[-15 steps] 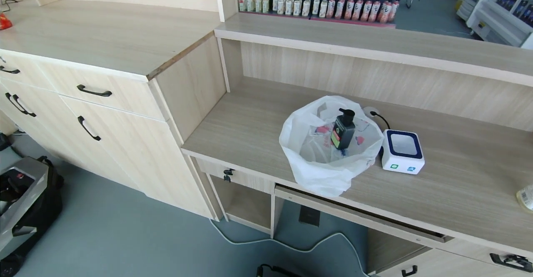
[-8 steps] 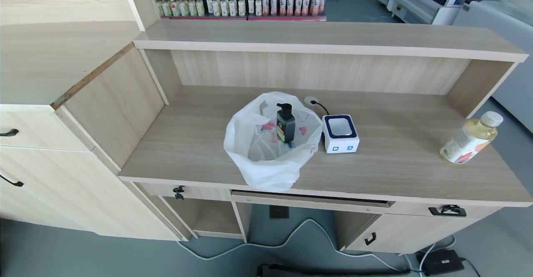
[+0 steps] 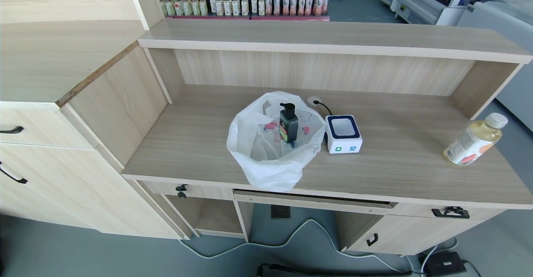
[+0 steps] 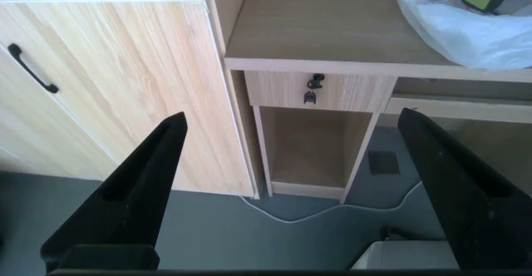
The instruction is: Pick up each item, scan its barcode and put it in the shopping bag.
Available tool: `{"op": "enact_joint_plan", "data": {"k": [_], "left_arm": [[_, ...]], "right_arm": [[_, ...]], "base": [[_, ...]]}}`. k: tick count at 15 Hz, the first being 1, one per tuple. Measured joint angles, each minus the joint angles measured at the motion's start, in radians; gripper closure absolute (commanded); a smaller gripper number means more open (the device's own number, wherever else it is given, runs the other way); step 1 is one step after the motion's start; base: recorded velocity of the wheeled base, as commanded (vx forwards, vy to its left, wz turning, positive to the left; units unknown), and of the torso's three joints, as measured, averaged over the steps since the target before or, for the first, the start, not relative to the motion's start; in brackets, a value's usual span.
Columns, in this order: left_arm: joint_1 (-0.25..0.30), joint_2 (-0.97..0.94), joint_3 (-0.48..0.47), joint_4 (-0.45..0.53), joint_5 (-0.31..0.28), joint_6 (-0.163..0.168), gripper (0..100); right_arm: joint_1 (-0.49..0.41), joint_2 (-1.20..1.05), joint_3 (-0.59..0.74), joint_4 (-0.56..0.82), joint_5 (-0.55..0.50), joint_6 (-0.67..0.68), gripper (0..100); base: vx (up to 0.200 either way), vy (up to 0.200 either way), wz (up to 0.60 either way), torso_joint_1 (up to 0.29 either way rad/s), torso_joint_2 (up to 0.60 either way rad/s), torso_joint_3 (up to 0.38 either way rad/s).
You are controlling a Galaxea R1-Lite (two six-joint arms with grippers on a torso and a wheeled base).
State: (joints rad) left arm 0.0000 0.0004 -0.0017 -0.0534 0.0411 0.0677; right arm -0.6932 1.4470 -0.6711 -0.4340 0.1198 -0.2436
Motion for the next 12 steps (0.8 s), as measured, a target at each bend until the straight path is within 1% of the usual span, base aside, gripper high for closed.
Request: {"op": "enact_joint_plan", "data": {"k": [3,8,10,12], "left_arm": [[0.0,0.0,0.0,0.0,0.001,-0.001,0],[0.0,0.0,0.0,0.0,0.0,-0.001,0],[0.0,0.0,0.0,0.0,0.0,-0.002,0],[0.0,0.0,0.0,0.0,0.0,-0.001,0]], "right_arm": [[-0.009,0.077,0.011,-0.122,0.02,-0.003,0],[-0.022,0.202,0.009,-0.234,0.115,-0.005,0],[-0.022,0.254,0.004,-0.301,0.13,-0.007,0],[-0.022,0.303,-0.013,-0.328,0.132,-0.021,0]], "base": [[0.0,0.0,0.0,0.0,0.0,0.0],[0.0,0.0,0.0,0.0,0.0,0.0],[0.0,0.0,0.0,0.0,0.0,0.0],[0.0,0.0,0.0,0.0,0.0,0.0]]}}
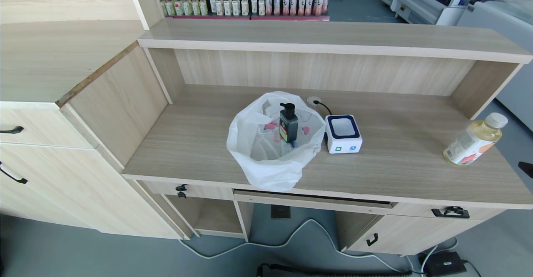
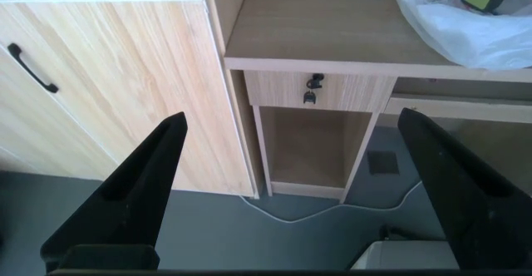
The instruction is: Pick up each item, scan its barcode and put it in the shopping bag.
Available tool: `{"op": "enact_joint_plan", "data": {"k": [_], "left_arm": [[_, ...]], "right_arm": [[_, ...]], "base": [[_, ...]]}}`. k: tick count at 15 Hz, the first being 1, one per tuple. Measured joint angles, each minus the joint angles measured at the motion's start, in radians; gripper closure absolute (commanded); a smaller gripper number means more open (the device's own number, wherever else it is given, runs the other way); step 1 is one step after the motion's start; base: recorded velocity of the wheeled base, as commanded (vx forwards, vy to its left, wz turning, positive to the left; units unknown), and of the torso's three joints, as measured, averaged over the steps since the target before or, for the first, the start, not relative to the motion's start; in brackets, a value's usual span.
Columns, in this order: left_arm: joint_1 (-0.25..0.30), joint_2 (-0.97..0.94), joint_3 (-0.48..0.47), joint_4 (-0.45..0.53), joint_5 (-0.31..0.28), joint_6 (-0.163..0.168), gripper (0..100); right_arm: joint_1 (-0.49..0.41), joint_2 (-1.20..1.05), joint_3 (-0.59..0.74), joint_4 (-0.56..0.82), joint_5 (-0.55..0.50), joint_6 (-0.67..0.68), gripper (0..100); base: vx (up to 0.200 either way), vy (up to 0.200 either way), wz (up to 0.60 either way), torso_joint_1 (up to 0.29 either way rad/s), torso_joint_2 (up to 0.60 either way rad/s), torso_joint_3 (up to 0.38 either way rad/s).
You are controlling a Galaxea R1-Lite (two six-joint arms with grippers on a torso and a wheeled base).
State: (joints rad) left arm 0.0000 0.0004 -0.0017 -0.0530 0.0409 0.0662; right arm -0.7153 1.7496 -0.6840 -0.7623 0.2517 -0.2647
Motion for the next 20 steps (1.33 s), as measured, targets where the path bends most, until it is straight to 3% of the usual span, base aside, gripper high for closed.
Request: {"op": "enact_joint_plan", "data": {"k": [4,7,20], "left_arm": [[0.0,0.0,0.0,0.0,0.0,0.0,0],[0.0,0.0,0.0,0.0,0.0,0.0,0],[0.0,0.0,0.0,0.0,0.0,0.0,0]], "right_arm": [[0.014,0.081,-0.045,-0.055,0.014,-0.003,0],[0.045,0.134,-0.101,-0.069,0.081,0.001,0],[0.141,0.264,-0.235,-0.09,0.078,0.011,0]], "base": [[0.0,0.0,0.0,0.0,0.0,0.0],[0.0,0.0,0.0,0.0,0.0,0.0],[0.0,0.0,0.0,0.0,0.0,0.0]]}}
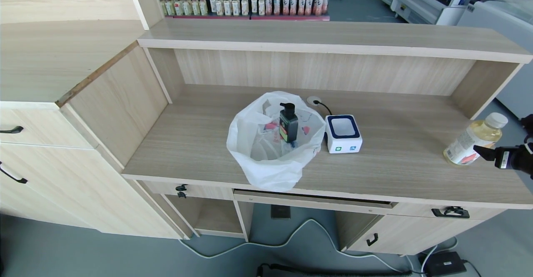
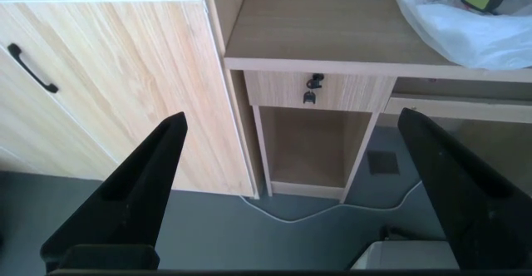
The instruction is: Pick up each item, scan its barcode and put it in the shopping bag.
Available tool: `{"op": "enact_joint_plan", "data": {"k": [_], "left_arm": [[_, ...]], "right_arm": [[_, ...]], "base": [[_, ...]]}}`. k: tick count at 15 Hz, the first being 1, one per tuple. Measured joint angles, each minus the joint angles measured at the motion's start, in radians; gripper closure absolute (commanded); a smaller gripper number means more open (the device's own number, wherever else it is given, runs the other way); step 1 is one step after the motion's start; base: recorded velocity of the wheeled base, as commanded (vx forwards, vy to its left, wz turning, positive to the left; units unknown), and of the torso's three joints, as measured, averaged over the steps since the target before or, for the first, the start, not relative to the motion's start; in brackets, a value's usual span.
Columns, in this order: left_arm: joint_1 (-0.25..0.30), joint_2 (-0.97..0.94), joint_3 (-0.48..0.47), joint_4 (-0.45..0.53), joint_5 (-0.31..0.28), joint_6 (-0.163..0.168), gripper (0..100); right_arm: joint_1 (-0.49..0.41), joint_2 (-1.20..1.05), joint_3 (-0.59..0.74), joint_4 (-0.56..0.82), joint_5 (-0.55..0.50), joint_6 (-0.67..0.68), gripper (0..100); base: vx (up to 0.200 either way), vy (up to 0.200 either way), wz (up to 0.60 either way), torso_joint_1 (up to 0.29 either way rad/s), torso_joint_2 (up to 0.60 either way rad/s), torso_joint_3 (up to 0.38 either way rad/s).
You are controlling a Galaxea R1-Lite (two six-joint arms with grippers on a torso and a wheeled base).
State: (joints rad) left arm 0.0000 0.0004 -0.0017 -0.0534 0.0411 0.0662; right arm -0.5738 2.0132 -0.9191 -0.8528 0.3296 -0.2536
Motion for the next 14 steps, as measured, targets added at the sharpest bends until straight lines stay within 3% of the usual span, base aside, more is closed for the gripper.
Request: {"op": "enact_joint_plan", "data": {"k": [14], "left_arm": [[0.0,0.0,0.0,0.0,0.0,0.0,0]], "right_arm": [[0.091,0.115,-0.099,-0.066,-0.056,0.029,0]], "base": [[0.0,0.0,0.0,0.0,0.0,0.0]]}}
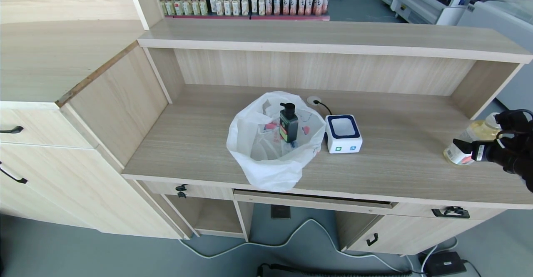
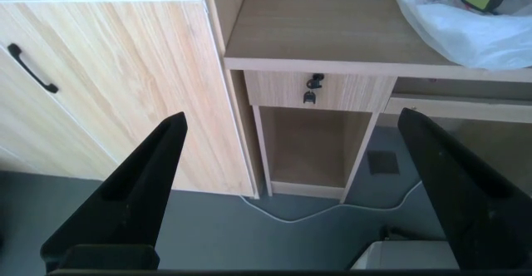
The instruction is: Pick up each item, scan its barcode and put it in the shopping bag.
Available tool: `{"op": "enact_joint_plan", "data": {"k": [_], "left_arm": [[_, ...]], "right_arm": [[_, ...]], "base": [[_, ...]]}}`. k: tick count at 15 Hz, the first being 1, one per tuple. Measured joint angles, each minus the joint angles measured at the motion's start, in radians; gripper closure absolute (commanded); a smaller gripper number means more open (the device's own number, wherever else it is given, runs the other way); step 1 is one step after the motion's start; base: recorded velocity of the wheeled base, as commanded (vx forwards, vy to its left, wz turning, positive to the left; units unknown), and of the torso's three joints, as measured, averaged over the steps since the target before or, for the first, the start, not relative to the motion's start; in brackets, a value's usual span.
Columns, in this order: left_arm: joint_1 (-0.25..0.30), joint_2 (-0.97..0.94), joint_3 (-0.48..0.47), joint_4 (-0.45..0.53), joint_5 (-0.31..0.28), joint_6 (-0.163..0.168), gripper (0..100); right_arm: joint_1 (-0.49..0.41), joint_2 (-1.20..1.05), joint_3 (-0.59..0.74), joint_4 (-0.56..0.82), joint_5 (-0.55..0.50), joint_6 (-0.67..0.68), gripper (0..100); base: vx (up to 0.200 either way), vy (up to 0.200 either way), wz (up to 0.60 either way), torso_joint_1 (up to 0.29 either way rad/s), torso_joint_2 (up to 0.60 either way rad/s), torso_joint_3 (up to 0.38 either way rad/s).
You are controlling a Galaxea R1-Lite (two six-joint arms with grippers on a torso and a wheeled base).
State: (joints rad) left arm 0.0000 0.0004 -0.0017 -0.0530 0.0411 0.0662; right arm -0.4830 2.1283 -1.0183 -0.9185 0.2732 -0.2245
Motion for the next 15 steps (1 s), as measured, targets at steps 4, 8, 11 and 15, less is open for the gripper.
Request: {"op": "enact_joint_plan", "data": {"k": [4,8,11,15], "left_arm": [[0.0,0.0,0.0,0.0,0.0,0.0,0],[0.0,0.0,0.0,0.0,0.0,0.0,0],[0.0,0.0,0.0,0.0,0.0,0.0,0],[0.0,0.0,0.0,0.0,0.0,0.0,0]], "right_arm": [[0.011,0.031,-0.018,-0.014,-0.002,0.006,0],[0.026,0.058,-0.066,-0.013,-0.002,0.033,0],[0.039,0.074,-0.086,-0.016,-0.003,0.043,0],[0.045,0.091,-0.088,-0.053,-0.004,0.047,0]], "base": [[0.0,0.0,0.0,0.0,0.0,0.0],[0.0,0.0,0.0,0.0,0.0,0.0],[0.0,0.0,0.0,0.0,0.0,0.0],[0.0,0.0,0.0,0.0,0.0,0.0]]}}
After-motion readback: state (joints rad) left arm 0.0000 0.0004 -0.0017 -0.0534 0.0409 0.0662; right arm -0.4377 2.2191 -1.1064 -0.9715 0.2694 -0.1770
